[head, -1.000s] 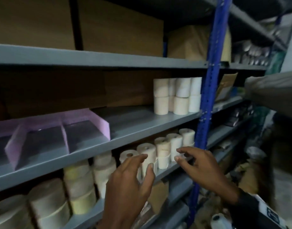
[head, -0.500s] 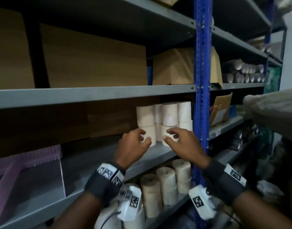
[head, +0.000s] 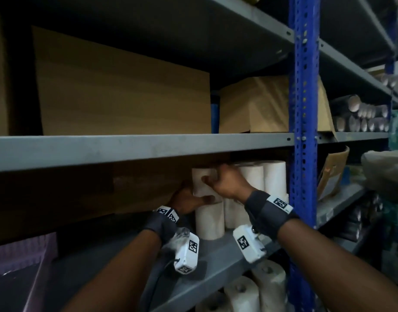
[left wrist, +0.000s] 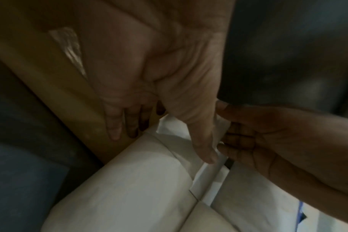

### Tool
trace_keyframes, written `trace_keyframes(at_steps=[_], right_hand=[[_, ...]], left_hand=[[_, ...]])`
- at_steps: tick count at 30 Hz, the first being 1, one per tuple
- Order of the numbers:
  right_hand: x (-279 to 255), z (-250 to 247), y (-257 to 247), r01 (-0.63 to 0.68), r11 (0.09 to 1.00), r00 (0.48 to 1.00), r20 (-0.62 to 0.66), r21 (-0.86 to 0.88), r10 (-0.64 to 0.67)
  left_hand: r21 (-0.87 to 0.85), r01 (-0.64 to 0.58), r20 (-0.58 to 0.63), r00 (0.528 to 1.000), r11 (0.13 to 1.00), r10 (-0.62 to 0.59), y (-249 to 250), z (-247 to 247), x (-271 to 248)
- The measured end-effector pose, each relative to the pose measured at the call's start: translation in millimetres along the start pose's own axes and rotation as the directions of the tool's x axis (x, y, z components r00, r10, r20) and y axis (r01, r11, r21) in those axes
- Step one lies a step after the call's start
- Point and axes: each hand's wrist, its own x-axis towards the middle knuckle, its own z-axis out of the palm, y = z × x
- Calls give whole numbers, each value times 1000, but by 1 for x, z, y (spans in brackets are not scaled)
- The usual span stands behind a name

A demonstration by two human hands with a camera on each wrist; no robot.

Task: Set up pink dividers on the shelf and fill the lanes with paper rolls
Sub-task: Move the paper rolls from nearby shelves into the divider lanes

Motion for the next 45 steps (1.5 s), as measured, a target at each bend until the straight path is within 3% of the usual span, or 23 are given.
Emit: trace_keyframes(at_steps=[6, 15, 19, 21, 25, 27, 34, 45], right_hand=[[27, 9, 16, 36, 997, 997, 68, -73, -31], [12, 1, 15, 73, 987, 995, -81, 147, -61], [-15, -17, 4, 112, 974, 976, -207, 196, -70], [-31, -28, -1, 150, 953, 975, -200, 262, -98], [-76, -57, -14, 128, 870, 990, -17, 476, -137], [-104, -76, -25, 108, 833, 973, 112, 543, -200], [-200, -114, -73, 71, 820, 845, 403, 567, -352], [-296, -128, -176, 98, 829, 666, 582, 551, -466]], left_hand=[[-194, -61, 98, 992, 979, 81, -18, 10, 25], [-283, -24, -34, 999, 959, 15, -5, 11, 12], [-320, -45, -80, 997, 946, 20, 21, 9, -21], [-308, -52, -74, 997, 950, 31, 34, 6, -45], [-271, -33, -90, 996, 962, 9, 57, 5, -118], [-254, -39, -100, 995, 966, 14, 68, 8, -161], [-266, -3, -106, 994, 964, -26, 98, 15, -313], [-172, 51, -252, 963, 984, -94, 119, -8, -472]])
